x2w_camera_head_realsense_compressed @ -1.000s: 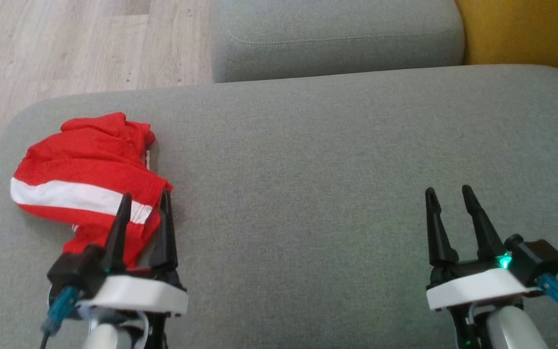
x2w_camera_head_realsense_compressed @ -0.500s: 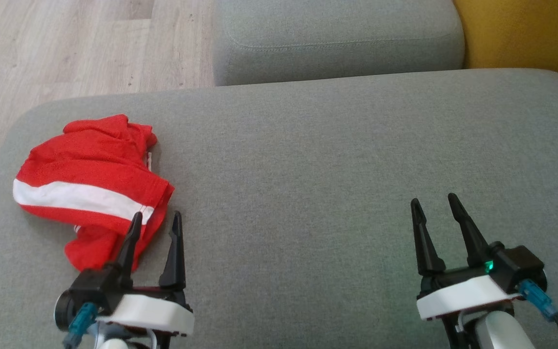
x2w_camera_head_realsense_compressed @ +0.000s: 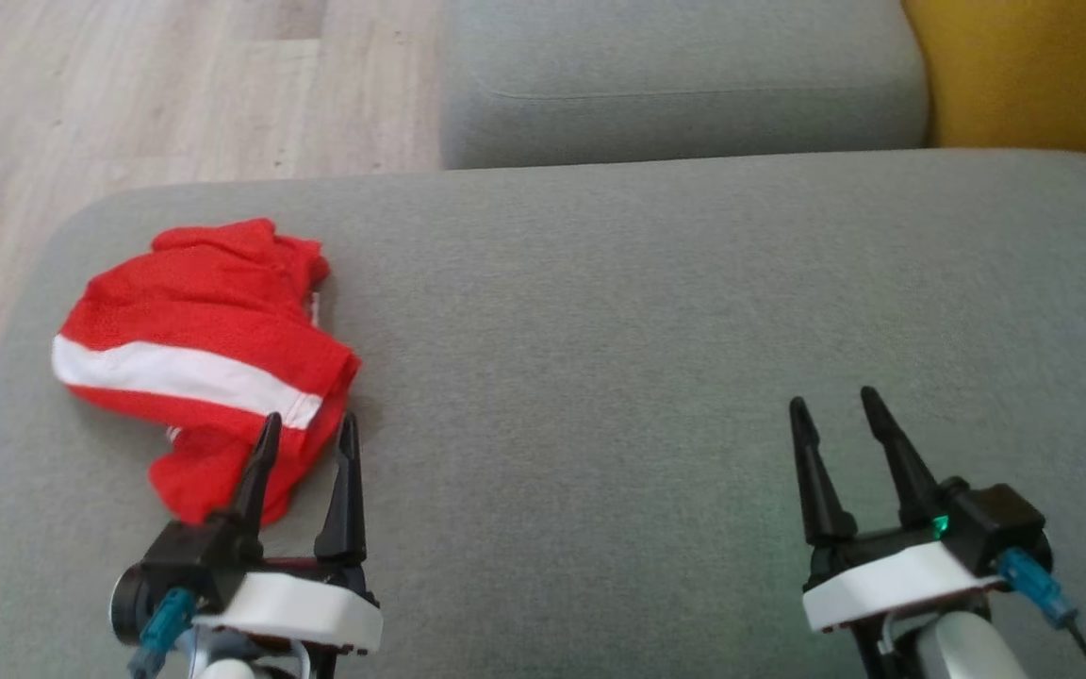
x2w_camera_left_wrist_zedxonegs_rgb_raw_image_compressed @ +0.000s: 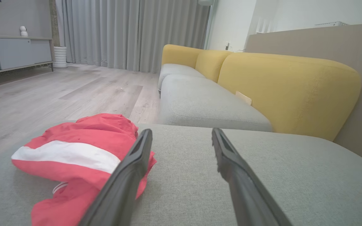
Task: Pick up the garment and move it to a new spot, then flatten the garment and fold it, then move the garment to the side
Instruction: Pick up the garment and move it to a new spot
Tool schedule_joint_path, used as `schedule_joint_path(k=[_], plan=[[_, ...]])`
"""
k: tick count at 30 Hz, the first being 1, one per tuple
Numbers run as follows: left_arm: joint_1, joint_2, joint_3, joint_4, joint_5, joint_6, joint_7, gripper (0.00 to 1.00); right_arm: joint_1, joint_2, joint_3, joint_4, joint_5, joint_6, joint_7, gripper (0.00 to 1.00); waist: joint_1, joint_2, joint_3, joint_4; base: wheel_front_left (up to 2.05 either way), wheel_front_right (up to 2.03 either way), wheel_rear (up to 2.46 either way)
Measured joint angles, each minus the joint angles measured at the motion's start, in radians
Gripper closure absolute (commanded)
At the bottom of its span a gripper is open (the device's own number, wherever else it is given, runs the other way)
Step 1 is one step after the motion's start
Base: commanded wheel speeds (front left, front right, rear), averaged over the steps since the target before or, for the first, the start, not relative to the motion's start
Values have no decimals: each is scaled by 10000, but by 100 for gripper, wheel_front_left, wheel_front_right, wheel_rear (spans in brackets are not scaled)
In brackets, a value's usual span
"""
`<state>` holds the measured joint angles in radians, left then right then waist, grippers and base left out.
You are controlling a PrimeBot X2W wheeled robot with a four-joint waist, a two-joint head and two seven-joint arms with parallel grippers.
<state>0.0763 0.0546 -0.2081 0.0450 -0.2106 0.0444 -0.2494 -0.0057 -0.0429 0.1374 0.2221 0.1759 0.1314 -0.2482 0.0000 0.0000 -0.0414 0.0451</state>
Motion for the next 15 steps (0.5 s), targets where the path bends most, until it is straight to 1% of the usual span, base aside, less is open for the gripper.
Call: schedule_joint_path(k=[7,11,12,15], plan=[[2,-4,88,4,157,0,0,0,203,-2,364,73,184,0,-13,0,0,0,-121,682,0,0,0],[8,-4,330,10,280,-2,0,0,205,-2,625,107,332,0,-15,0,0,0,-208,1187,0,0,0],[12,-12,410,12,336,-6,0,0,206,-4,763,119,397,0,-15,0,0,0,-252,1450,0,0,0],[17,-12,650,27,437,-8,0,0,218,-4,966,136,522,0,-15,0,0,0,-317,1855,0,0,0]])
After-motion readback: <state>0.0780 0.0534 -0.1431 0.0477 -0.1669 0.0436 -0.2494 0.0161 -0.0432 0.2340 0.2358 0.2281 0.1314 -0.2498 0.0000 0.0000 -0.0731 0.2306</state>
